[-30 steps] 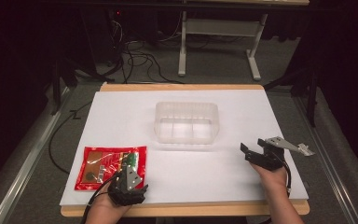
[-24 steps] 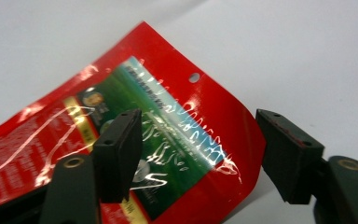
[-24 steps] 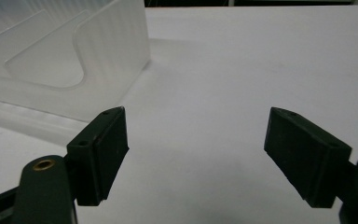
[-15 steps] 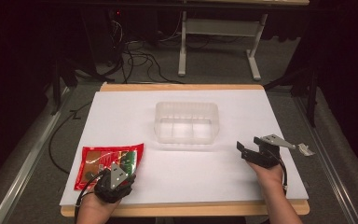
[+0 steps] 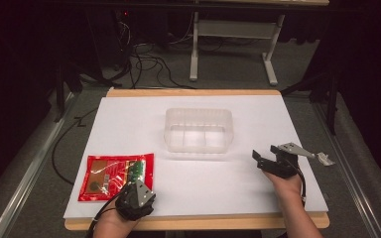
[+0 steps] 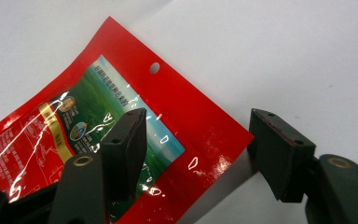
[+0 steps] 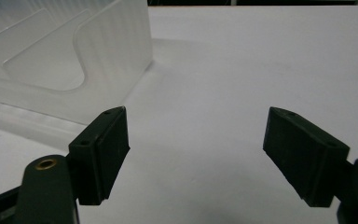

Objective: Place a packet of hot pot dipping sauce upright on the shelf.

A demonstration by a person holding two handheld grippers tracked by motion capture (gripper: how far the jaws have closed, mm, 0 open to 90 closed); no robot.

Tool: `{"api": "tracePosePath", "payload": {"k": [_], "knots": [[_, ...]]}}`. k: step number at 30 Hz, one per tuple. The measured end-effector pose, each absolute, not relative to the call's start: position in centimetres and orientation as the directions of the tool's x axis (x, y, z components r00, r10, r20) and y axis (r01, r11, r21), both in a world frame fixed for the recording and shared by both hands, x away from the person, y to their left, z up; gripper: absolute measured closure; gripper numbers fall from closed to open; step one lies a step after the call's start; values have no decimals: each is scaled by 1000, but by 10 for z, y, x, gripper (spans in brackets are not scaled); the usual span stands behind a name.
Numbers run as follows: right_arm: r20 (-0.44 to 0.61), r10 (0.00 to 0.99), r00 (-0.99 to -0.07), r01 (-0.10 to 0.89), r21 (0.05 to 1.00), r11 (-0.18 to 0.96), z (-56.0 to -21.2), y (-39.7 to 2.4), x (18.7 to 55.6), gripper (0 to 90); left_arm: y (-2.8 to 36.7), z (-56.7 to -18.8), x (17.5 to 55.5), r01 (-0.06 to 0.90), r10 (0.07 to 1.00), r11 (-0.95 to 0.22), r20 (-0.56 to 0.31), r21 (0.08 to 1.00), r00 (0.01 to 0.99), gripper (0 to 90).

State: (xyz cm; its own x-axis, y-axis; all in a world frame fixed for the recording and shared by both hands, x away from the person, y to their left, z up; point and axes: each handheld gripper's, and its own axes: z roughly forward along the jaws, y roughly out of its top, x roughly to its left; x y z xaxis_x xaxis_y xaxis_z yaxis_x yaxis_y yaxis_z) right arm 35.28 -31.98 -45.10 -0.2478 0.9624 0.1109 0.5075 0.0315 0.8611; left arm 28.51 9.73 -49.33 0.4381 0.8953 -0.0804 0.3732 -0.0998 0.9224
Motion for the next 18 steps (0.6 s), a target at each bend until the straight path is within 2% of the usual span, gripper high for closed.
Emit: {"api": "tracePosePath", "payload": {"k": [6,11,13,18], "knots": [[111,961,-252,507,861,33,-451,-319,352,232,107,-491,287,369,908,-90,-76,925,412,349],[112,962,-250,506,862,31,-451,-320,353,234,122,-479,294,355,923,-9,-128,935,362,368],[113,962,-249,507,861,30,-451,-320,353,235,127,-476,295,356,923,22,-156,934,352,395],[110,961,-254,509,860,37,-451,-319,353,237,127,-477,297,370,924,28,-165,928,344,558]]}}
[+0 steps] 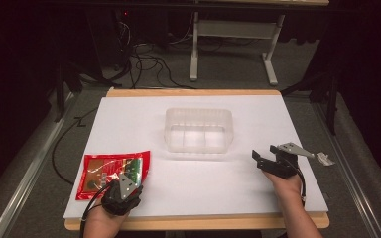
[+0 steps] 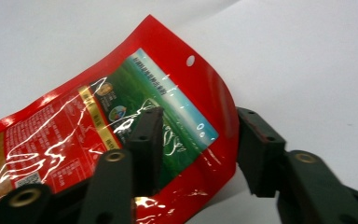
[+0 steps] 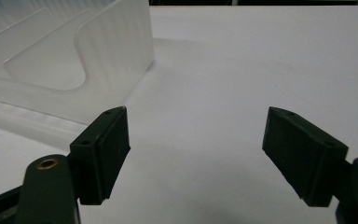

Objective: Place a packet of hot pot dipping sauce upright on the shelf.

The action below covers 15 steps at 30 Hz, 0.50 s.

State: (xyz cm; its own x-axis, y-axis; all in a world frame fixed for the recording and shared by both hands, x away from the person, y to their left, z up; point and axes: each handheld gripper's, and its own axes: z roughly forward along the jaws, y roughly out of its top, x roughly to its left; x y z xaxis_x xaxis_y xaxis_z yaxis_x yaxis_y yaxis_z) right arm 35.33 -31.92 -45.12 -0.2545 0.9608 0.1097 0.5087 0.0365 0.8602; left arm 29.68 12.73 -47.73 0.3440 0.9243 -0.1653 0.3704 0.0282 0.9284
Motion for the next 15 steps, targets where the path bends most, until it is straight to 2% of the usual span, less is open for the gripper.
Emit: {"api": "tracePosePath", "payload": {"k": [6,9,15], "knots": [[106,961,-256,508,860,40,-452,-319,354,239,120,-488,294,422,906,-40,-145,906,397,737],[112,961,-253,511,859,34,-451,-319,354,239,115,-490,294,408,908,-54,-125,911,400,897],[117,961,-249,509,860,27,-451,-321,353,240,121,-477,294,383,903,18,-180,924,390,900]]}}
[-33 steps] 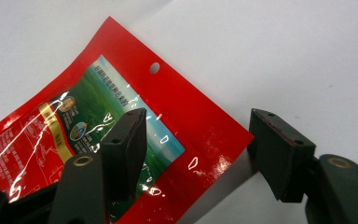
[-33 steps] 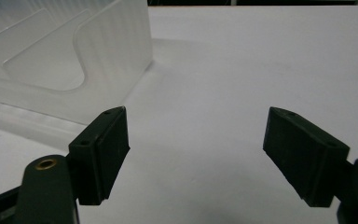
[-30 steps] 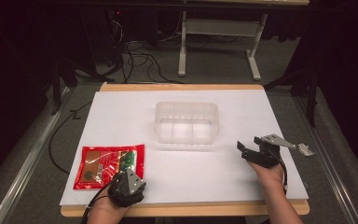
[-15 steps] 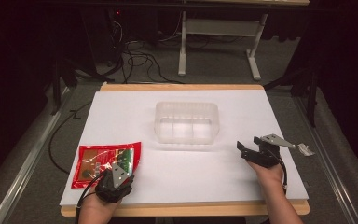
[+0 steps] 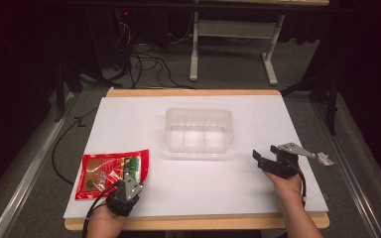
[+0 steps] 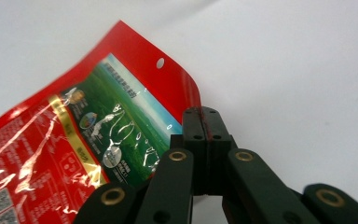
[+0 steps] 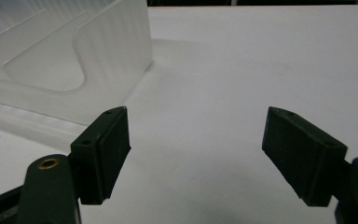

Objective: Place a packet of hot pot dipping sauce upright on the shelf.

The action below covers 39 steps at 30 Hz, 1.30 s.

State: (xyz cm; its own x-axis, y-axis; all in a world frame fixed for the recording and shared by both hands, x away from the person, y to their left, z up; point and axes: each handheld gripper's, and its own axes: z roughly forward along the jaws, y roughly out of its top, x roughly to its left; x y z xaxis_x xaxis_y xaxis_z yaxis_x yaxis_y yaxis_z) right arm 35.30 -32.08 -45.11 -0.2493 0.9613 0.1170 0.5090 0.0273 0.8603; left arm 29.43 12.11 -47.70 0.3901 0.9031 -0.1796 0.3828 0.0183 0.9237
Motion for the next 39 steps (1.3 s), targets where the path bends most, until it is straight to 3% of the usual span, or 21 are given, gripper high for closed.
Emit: {"api": "tracePosePath", "payload": {"k": [10,15,19,31,39], "knots": [[133,958,-254,496,868,11,-449,-321,351,233,139,-423,286,333,845,163,-306,929,438,900],[163,946,-280,470,882,-13,-444,-320,348,216,130,-387,277,287,803,161,-295,944,518,900],[192,922,-338,420,907,-35,-433,-317,343,208,115,-363,270,265,760,148,-281,953,586,900],[145,844,-516,331,943,41,-417,-287,327,204,76,-322,261,245,622,217,-327,945,712,900],[145,677,-721,281,955,94,-410,-260,320,138,59,-314,264,246,564,223,-331,943,756,900]]}}
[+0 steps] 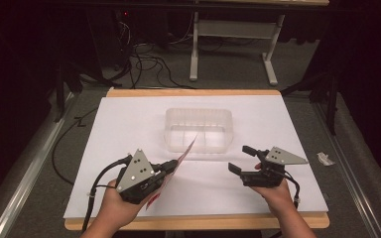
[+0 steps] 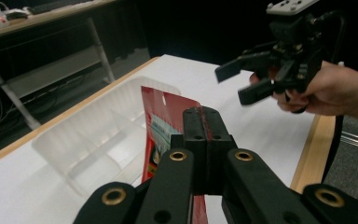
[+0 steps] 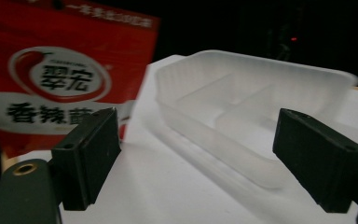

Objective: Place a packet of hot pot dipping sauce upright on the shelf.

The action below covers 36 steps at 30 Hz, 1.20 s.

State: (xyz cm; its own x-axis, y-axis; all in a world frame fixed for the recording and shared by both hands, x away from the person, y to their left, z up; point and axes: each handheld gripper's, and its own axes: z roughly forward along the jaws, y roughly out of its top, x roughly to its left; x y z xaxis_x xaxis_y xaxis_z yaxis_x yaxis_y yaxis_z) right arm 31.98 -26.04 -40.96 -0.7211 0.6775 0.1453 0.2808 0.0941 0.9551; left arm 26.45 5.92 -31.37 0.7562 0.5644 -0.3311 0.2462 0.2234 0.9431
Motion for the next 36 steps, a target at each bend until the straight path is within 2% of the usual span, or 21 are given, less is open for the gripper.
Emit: {"api": "tracePosePath", "payload": {"k": [4,14,18,23,25,26,27,31,35,36], "knots": [[158,603,-782,288,950,124,-410,-245,320,105,53,-310,265,240,544,222,-324,945,774,900],[226,516,-826,331,936,119,-409,-235,334,45,49,-297,269,251,468,274,-357,928,809,900],[262,418,-870,358,919,168,-413,-229,352,47,51,-294,271,256,447,290,-368,922,816,900],[265,277,-924,322,928,189,-419,-206,362,120,54,-296,274,256,447,293,-369,921,815,900],[237,270,-933,297,931,210,-421,-198,359,171,57,-298,277,262,450,294,-375,919,811,900],[226,255,-940,282,936,209,-421,-194,358,208,60,-299,278,269,450,296,-383,916,807,900],[220,240,-945,270,941,202,-420,-191,355,282,61,-299,280,272,451,299,-387,915,804,900],[220,200,-955,256,951,173,-421,-184,351,435,68,-303,282,269,472,305,-391,913,790,900],[210,201,-957,253,941,223,-429,-176,344,440,77,-308,284,260,501,309,-389,915,773,900],[217,204,-955,262,937,232,-432,-174,343,466,80,-309,284,263,506,316,-397,911,766,900]]}}
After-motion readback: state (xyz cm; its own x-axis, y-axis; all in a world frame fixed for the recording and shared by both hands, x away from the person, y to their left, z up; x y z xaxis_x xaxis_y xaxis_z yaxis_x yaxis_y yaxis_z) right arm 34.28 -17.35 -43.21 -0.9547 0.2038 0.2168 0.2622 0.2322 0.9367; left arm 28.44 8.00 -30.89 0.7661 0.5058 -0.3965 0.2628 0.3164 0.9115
